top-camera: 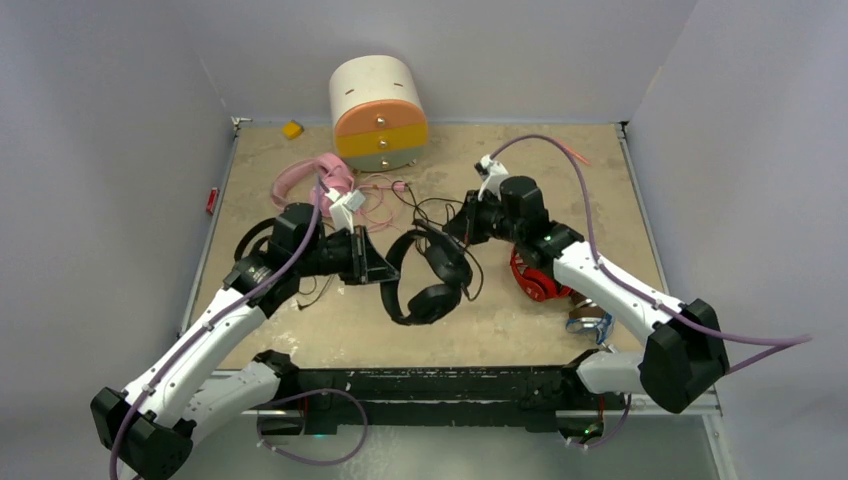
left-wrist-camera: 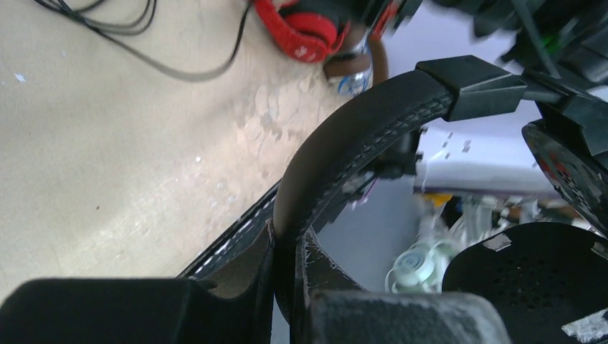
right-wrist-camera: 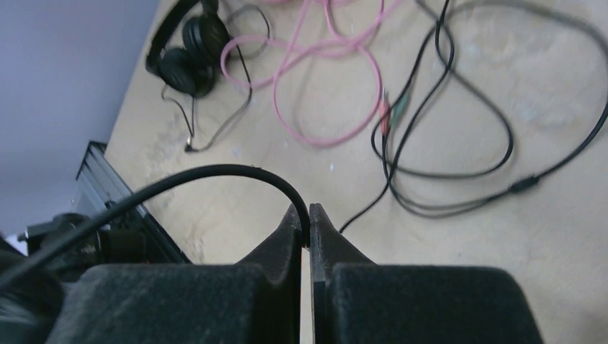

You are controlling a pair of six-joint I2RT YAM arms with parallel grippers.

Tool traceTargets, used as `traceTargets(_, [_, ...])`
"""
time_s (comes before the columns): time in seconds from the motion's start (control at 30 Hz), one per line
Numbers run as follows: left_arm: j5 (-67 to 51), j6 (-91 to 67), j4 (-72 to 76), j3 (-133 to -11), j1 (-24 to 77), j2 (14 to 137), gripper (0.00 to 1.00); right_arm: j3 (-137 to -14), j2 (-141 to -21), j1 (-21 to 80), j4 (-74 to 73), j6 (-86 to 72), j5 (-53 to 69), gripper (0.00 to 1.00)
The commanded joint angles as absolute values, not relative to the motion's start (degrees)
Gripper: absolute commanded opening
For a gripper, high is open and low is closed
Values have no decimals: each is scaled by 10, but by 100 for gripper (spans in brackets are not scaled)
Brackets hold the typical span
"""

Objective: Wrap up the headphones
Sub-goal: Wrap the headphones cable around the headphones.

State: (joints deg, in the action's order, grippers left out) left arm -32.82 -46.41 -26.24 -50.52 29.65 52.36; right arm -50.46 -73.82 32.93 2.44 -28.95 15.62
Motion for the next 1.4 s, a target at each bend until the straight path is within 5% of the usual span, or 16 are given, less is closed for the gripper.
traceTargets(0.0, [-369, -369, -259, -478, 328, 507, 0, -578, -739, 316, -22, -247, 128, 0])
traceTargets(0.23, [-202, -308, -315, -496, 486, 544, 0, -645, -736, 313, -25, -174, 175, 0])
traceTargets(0.53, [17, -307, -361, -536, 497, 587, 0, -662, -718, 314, -48, -132, 170, 0])
traceTargets(0.97, [11, -255, -340, -571, 499, 621, 0, -692, -742, 325, -54, -76, 258, 0])
traceTargets(1.37, [21, -243, -327, -589, 528, 633, 0, -727, -806, 360, -92, -77, 147, 0])
